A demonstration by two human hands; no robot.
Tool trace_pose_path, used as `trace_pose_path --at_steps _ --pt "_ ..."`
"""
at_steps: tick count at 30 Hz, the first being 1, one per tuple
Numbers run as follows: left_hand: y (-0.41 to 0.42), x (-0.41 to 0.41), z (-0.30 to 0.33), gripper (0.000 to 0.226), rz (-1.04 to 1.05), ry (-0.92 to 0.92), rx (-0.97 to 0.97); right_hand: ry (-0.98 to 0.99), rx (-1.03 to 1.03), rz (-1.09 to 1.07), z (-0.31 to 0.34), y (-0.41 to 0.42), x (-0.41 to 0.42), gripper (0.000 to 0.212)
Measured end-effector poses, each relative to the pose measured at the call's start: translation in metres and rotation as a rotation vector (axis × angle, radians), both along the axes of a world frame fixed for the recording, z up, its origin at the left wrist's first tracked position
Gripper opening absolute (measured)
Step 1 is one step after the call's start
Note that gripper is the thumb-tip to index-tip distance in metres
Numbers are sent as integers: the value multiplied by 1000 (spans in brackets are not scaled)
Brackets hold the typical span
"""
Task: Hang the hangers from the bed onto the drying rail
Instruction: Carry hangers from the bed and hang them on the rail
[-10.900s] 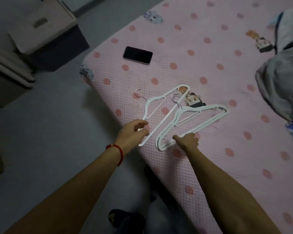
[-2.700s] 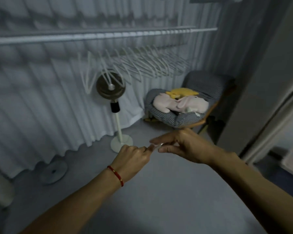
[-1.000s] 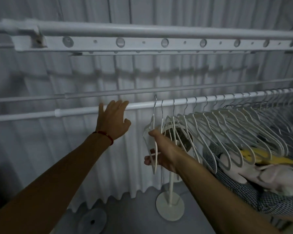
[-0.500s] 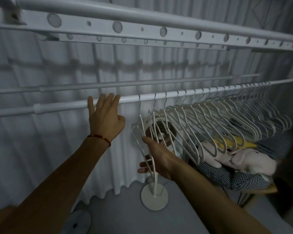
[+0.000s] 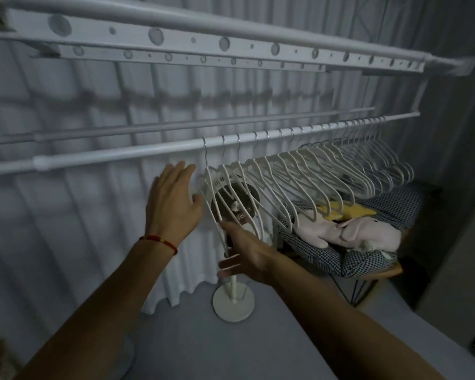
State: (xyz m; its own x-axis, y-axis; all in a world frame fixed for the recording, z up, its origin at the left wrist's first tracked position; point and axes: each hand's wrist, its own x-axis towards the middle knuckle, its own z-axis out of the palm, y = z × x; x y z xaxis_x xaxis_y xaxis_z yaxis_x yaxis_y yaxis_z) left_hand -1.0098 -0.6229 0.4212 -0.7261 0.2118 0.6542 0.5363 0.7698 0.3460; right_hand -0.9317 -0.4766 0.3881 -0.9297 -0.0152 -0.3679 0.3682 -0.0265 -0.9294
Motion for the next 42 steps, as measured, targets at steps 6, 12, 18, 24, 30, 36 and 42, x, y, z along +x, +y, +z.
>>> trace_pose_path --at_steps 6,12,18,24,30,36,42 --pt "79 136 -42 42 -280 -84 163 -10 168 -23 -55 79 124 55" --pt "220 295 -125 43 -544 -411 -18 -86 248 -279 -121 208 310 37" --pt "381 489 -173 37 -780 -753 -167 -194 349 -592 -171 326 540 28" --pt "491 654 -213 33 -986 -899 -399 -393 473 -799 -226 384 721 30" --pt "537 806 -282 31 -1215 -991 -705 -681 284 -1143 -317 374 879 35" --pt "553 895 -356 35 -1333 -1035 -981 -933 6 -1446 -426 368 969 62" --pt "585 916 -415 37 -1323 -929 -1138 -1128 -137 -1670 -522 412 966 112"
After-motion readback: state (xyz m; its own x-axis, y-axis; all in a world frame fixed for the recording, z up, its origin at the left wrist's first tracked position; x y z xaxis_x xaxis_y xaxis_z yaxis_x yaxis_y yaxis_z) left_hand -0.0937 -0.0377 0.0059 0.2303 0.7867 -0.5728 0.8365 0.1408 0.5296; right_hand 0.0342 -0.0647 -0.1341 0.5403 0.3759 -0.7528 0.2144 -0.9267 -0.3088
